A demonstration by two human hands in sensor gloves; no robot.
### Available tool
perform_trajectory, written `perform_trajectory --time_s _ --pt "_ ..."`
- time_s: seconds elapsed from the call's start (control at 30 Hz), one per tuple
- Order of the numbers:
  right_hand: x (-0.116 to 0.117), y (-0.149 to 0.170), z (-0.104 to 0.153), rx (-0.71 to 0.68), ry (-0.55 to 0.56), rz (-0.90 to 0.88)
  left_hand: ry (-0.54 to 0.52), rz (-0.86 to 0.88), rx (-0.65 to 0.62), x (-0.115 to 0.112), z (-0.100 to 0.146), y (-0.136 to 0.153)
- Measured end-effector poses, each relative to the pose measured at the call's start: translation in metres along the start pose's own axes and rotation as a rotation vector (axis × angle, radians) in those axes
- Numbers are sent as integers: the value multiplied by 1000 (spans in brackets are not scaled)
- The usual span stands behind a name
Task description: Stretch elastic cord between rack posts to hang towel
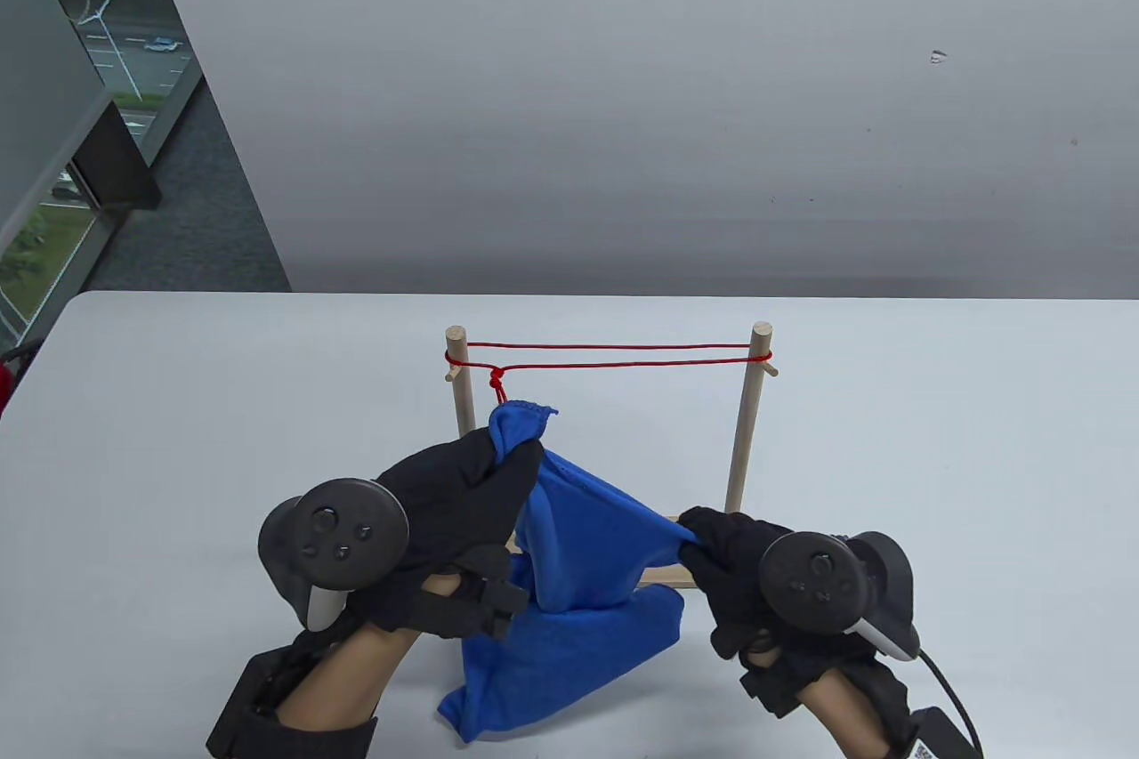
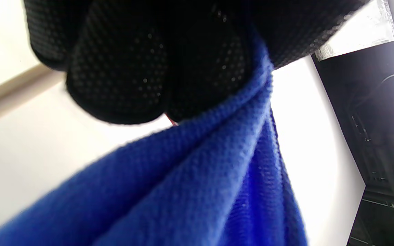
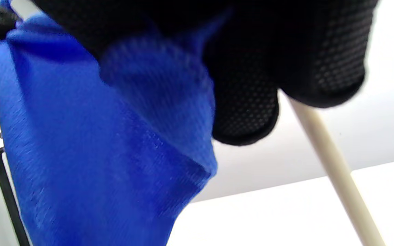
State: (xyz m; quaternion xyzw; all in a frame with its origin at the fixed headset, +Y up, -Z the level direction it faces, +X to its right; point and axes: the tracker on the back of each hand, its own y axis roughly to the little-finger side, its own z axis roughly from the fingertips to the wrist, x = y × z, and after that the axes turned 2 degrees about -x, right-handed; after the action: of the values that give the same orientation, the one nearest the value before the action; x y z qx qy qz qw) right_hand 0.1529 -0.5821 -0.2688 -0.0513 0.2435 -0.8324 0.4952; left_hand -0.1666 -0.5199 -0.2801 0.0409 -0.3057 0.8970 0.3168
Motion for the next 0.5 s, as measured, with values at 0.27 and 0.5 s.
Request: perform_trajectory --time_s 0.27,0.5 --pt "-47 -4 -10 -43 152 124 -3 -47 4 9 1 8" --pt "-75 -12 -21 -90 230 239 3 -140 -22 14 -4 5"
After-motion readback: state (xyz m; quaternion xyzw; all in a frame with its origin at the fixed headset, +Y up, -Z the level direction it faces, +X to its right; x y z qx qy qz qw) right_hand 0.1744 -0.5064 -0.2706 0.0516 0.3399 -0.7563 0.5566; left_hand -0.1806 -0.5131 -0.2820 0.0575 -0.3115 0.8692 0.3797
